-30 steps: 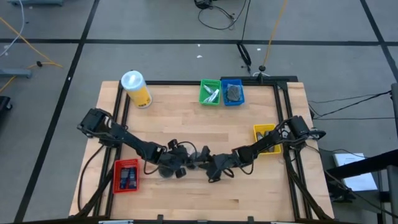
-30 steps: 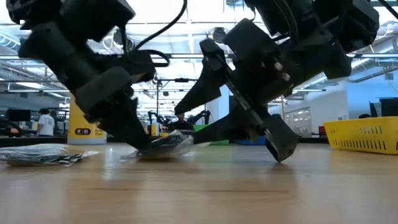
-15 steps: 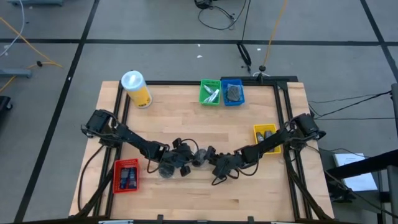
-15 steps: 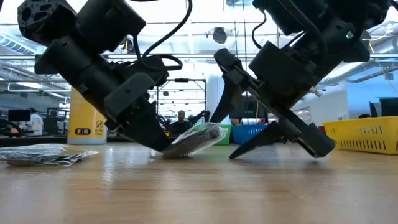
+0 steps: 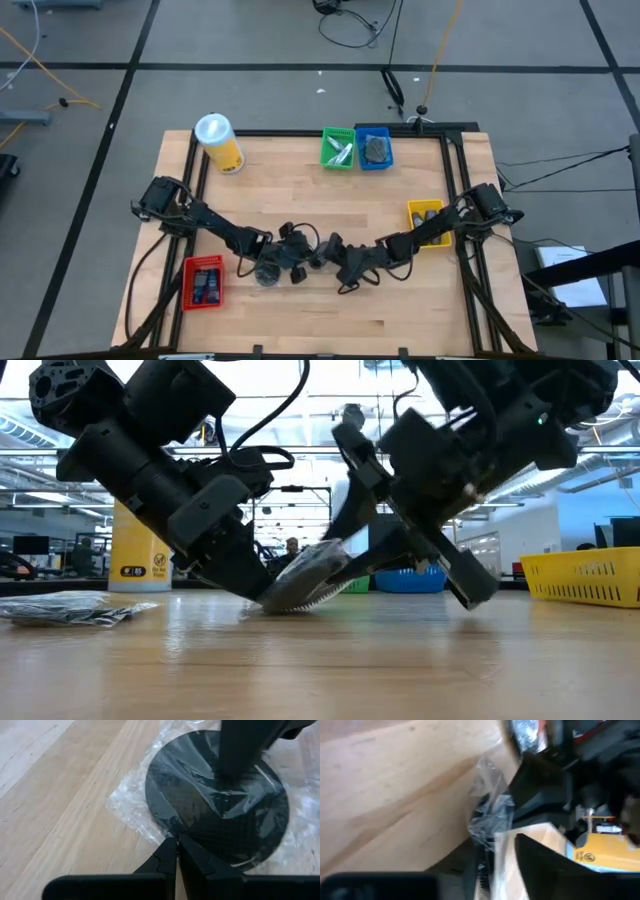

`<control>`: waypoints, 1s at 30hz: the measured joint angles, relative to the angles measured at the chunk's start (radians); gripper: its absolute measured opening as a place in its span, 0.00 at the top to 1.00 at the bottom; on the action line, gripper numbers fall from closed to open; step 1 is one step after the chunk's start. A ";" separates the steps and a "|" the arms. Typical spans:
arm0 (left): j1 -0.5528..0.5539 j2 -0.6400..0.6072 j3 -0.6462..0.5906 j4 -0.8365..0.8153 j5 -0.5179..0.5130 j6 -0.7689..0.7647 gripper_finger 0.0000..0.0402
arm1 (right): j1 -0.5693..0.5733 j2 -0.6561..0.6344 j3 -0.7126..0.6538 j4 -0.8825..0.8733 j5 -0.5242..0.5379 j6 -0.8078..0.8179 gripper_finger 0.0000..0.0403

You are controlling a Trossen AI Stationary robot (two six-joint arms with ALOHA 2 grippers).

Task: Pick & Place Travel size toiletries
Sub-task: Put the black hairbrush into the blue basket

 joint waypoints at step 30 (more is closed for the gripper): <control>-0.024 -0.234 0.000 -0.199 -0.455 0.084 0.95 | -1.000 -0.736 -0.195 -0.415 -0.409 1.220 0.93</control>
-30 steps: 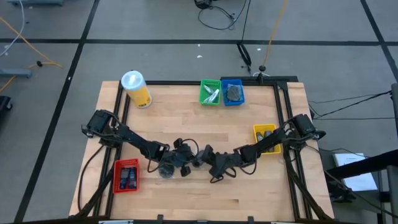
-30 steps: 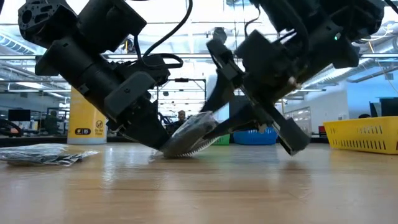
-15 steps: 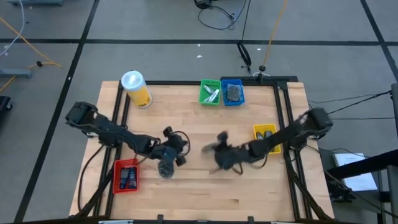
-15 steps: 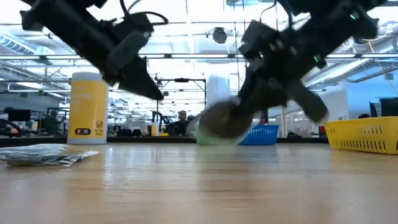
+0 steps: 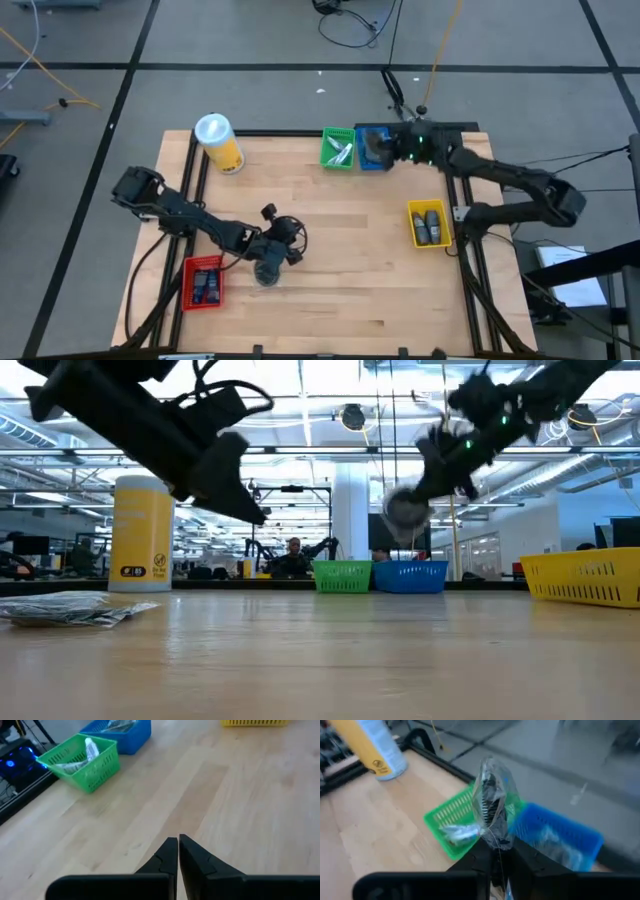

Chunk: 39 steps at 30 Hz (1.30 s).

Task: Pick & Place Travel size toiletries
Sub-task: Put the black hairbrush into the blue basket

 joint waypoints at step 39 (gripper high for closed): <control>0.003 0.002 0.000 -0.009 0.028 -0.011 0.95 | -0.214 0.101 0.000 -0.063 -0.053 0.018 0.45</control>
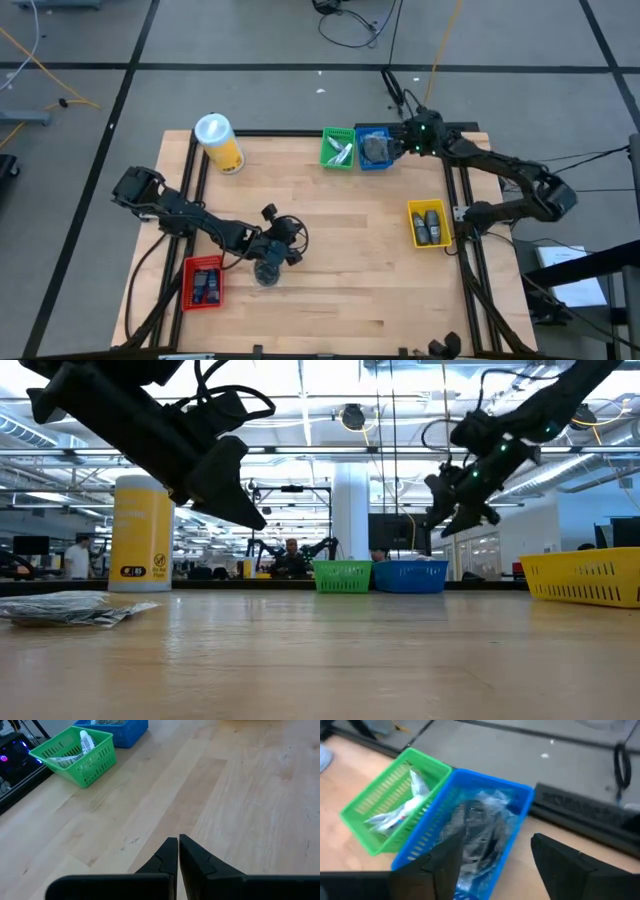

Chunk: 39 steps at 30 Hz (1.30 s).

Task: Pick & Place Travel size toiletries
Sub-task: Put the black hairbrush into the blue basket

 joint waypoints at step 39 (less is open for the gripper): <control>-0.035 -0.020 0.000 -0.031 0.000 0.075 0.95 | 0.427 0.114 0.037 0.162 0.285 -0.221 1.00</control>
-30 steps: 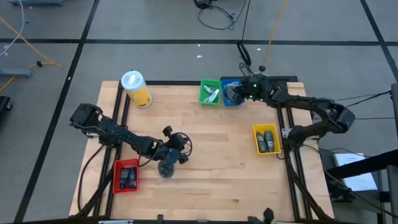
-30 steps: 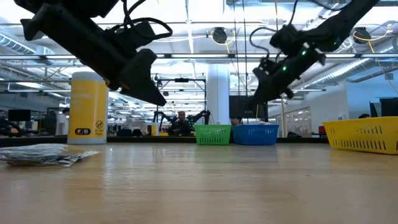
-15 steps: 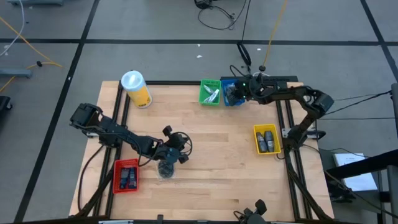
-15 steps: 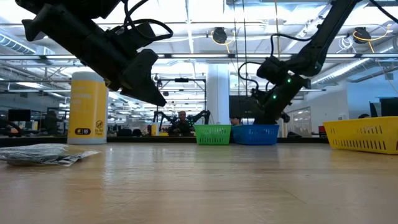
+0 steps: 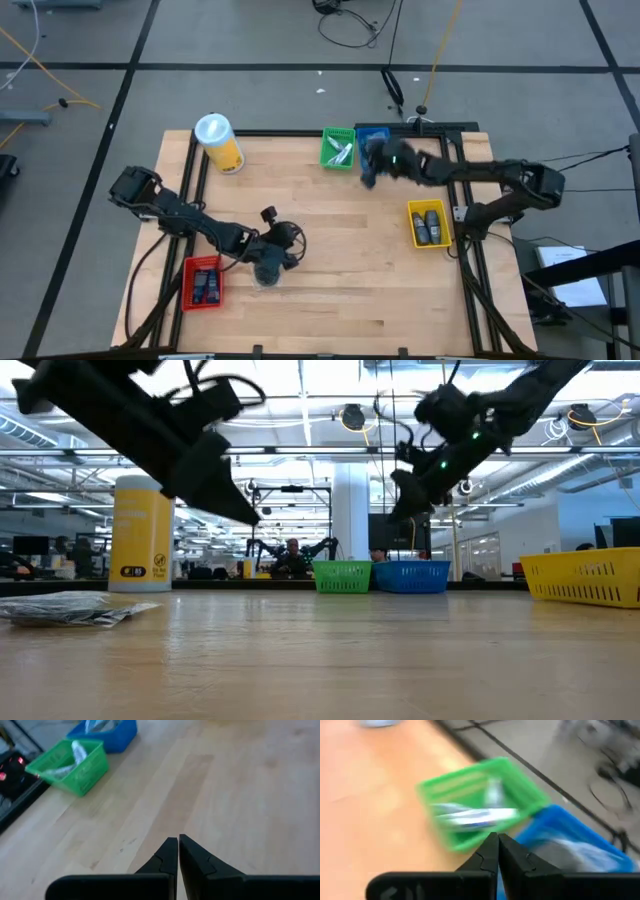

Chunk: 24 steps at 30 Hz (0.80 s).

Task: Pick & Place Travel size toiletries
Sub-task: Put the black hairbrush into the blue basket

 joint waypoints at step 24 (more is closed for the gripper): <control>-0.323 -0.198 -0.031 -0.651 0.526 -0.636 0.95 | 0.783 0.205 -0.341 0.695 0.156 0.022 1.00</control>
